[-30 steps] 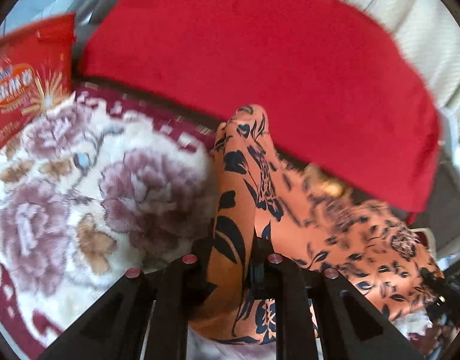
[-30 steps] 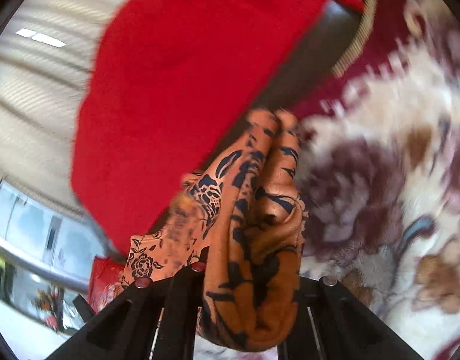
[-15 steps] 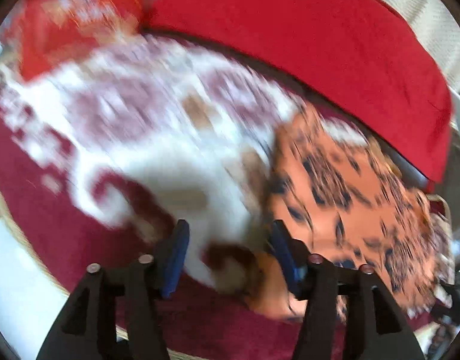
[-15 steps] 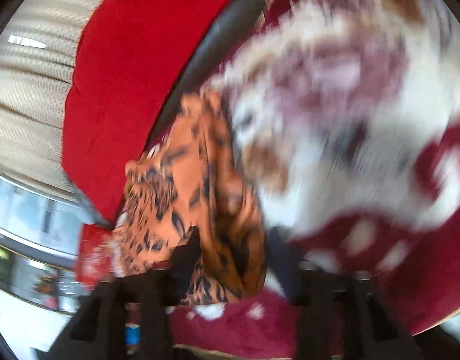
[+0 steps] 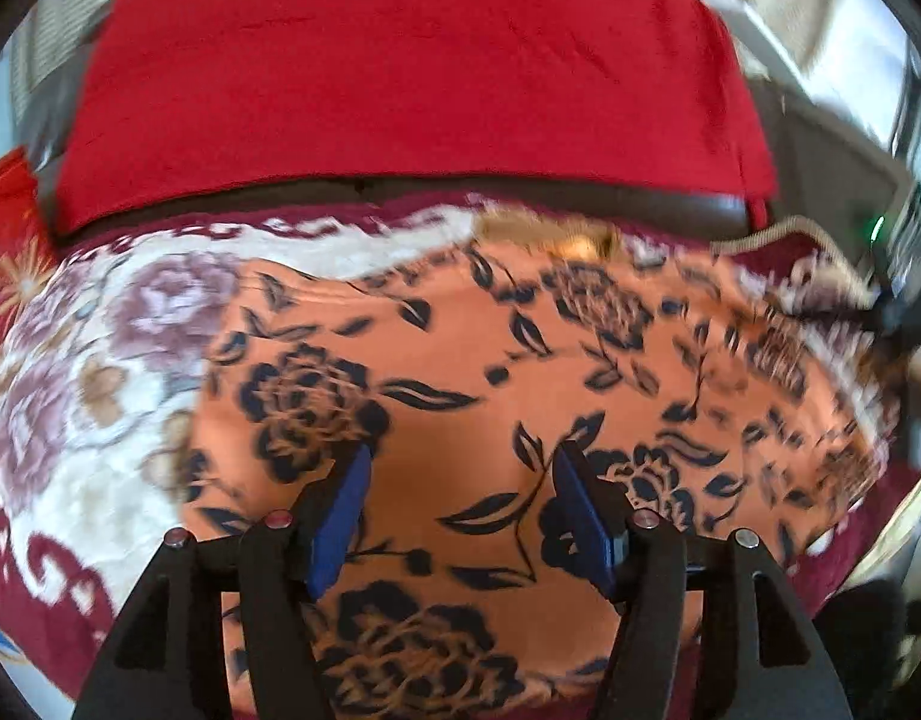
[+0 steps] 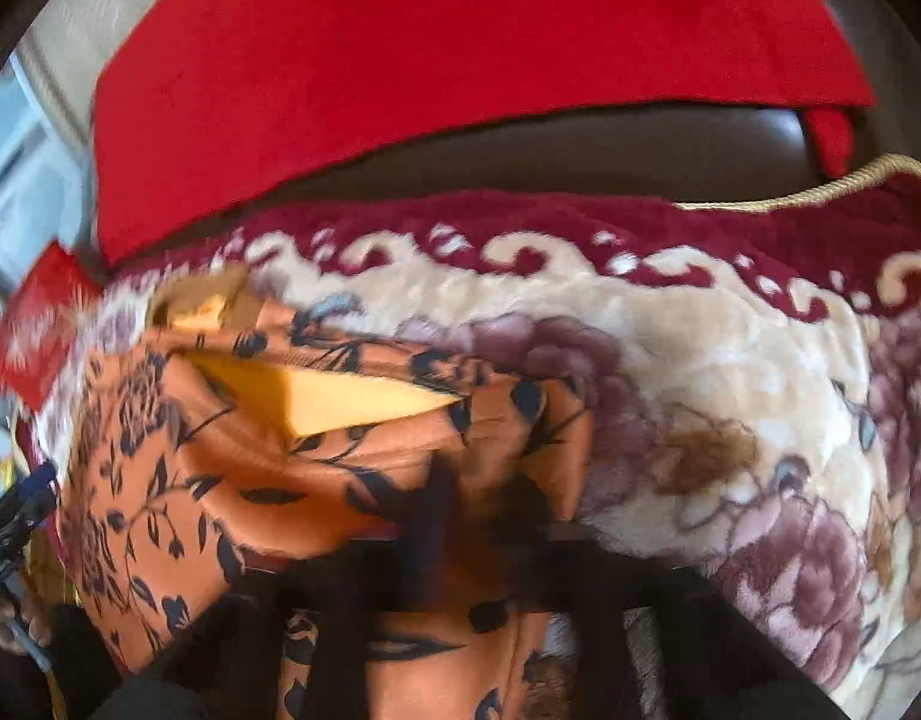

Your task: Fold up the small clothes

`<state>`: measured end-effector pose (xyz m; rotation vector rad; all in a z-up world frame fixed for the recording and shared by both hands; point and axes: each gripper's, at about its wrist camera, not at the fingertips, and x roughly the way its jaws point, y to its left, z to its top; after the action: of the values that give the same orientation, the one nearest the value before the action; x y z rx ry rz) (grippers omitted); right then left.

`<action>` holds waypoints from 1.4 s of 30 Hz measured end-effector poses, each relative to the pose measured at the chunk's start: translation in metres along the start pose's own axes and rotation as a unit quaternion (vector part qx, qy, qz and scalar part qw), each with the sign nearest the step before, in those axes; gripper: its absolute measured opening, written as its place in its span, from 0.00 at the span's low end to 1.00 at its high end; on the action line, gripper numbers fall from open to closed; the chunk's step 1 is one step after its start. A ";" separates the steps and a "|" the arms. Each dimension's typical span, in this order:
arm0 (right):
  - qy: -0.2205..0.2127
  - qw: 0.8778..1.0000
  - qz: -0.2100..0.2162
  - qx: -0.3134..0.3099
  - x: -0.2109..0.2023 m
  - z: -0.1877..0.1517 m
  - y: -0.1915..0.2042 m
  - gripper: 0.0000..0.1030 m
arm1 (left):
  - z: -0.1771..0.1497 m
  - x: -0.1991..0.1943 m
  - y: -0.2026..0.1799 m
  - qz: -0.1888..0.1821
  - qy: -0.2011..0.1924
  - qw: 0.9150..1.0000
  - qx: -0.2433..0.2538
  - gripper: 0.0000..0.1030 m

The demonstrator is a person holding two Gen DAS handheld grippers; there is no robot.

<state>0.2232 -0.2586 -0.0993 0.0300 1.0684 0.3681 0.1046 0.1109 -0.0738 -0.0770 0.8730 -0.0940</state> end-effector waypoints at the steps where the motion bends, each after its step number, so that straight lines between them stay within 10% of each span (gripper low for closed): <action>1: -0.018 1.000 -0.016 -0.017 -0.009 0.001 0.006 0.07 | 0.000 0.005 0.000 0.004 0.001 1.000 0.000 0.62; 4: -0.077 0.995 -0.037 0.042 -0.031 0.007 -0.021 0.07 | -0.005 0.023 0.006 0.015 0.007 1.000 -0.021 0.62; 8: -0.036 0.989 0.016 0.142 0.014 -0.005 -0.063 0.11 | -0.005 0.027 0.015 0.010 0.007 0.999 -0.045 0.66; 12: -0.065 0.976 0.043 0.205 -0.005 -0.025 -0.077 0.75 | -0.003 0.002 0.019 0.014 -0.015 0.998 -0.051 0.66; 18: -0.141 0.950 0.158 0.229 -0.102 -0.058 -0.044 0.75 | -0.011 0.019 0.018 0.034 0.011 0.998 -0.055 0.70; 22: -0.093 0.929 0.260 0.245 -0.077 -0.092 -0.005 0.81 | -0.012 0.020 0.021 0.049 0.021 0.996 -0.078 0.72; 25: -0.034 0.933 0.216 0.287 -0.034 -0.121 -0.015 0.64 | -0.008 -0.001 0.016 0.055 0.010 0.995 -0.083 0.72; 31: -0.125 0.928 0.234 0.260 -0.089 -0.143 0.004 0.75 | -0.007 -0.028 0.007 0.060 -0.007 0.994 -0.086 0.72; 34: -0.098 0.931 0.231 0.265 -0.067 -0.156 0.003 0.75 | -0.008 -0.037 -0.004 0.058 -0.013 0.995 -0.077 0.72; 37: -0.076 0.912 0.216 0.340 -0.045 -0.174 -0.027 0.53 | -0.009 -0.044 -0.011 0.055 -0.015 0.996 -0.074 0.72; 42: -0.138 0.916 0.222 0.305 -0.094 -0.185 -0.012 0.75 | -0.006 -0.057 -0.026 0.054 -0.027 0.996 -0.066 0.72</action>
<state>0.0277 -0.3269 -0.1116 0.8720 0.8521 0.4096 0.0628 0.0918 -0.0315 -0.1556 0.8275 0.0659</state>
